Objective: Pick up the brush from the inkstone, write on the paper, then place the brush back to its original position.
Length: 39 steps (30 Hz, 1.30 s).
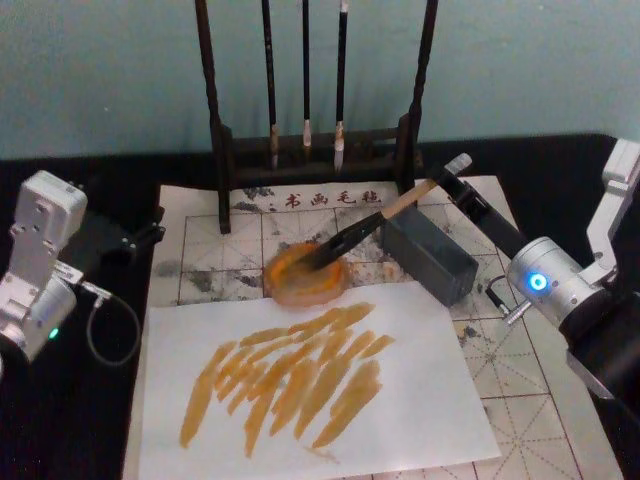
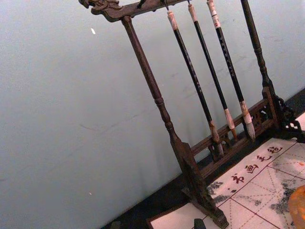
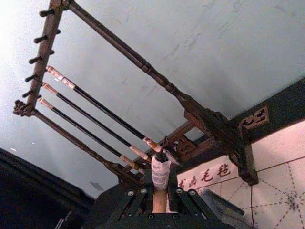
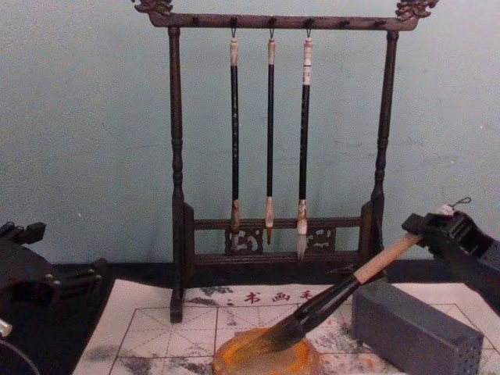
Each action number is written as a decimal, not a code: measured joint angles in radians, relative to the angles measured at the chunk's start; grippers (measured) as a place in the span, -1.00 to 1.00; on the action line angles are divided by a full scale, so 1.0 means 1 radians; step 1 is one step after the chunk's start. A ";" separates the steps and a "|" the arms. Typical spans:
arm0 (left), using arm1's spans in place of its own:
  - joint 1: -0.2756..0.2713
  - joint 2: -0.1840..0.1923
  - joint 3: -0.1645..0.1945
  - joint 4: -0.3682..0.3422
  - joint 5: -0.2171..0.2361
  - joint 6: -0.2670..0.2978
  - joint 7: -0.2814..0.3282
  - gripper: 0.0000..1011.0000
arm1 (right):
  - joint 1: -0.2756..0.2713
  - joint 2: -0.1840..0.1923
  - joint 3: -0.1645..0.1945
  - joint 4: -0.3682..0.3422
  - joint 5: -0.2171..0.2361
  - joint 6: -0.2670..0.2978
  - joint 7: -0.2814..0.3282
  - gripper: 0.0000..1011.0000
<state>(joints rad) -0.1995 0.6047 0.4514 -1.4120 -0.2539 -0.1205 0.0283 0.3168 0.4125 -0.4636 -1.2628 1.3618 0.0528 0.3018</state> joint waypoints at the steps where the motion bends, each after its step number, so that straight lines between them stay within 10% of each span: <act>1: 0.000 0.000 0.000 0.000 0.000 0.000 0.000 0.98 | -0.001 -0.001 0.001 0.000 -0.001 0.002 -0.001 -0.61; 39: 0.000 0.000 0.000 0.000 0.000 0.000 0.000 0.98 | -0.025 -0.024 0.031 0.004 0.006 0.046 -0.026 -0.62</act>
<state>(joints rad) -0.1995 0.6047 0.4514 -1.4119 -0.2539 -0.1205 0.0283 0.2916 0.3885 -0.4328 -1.2592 1.3673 0.0984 0.2755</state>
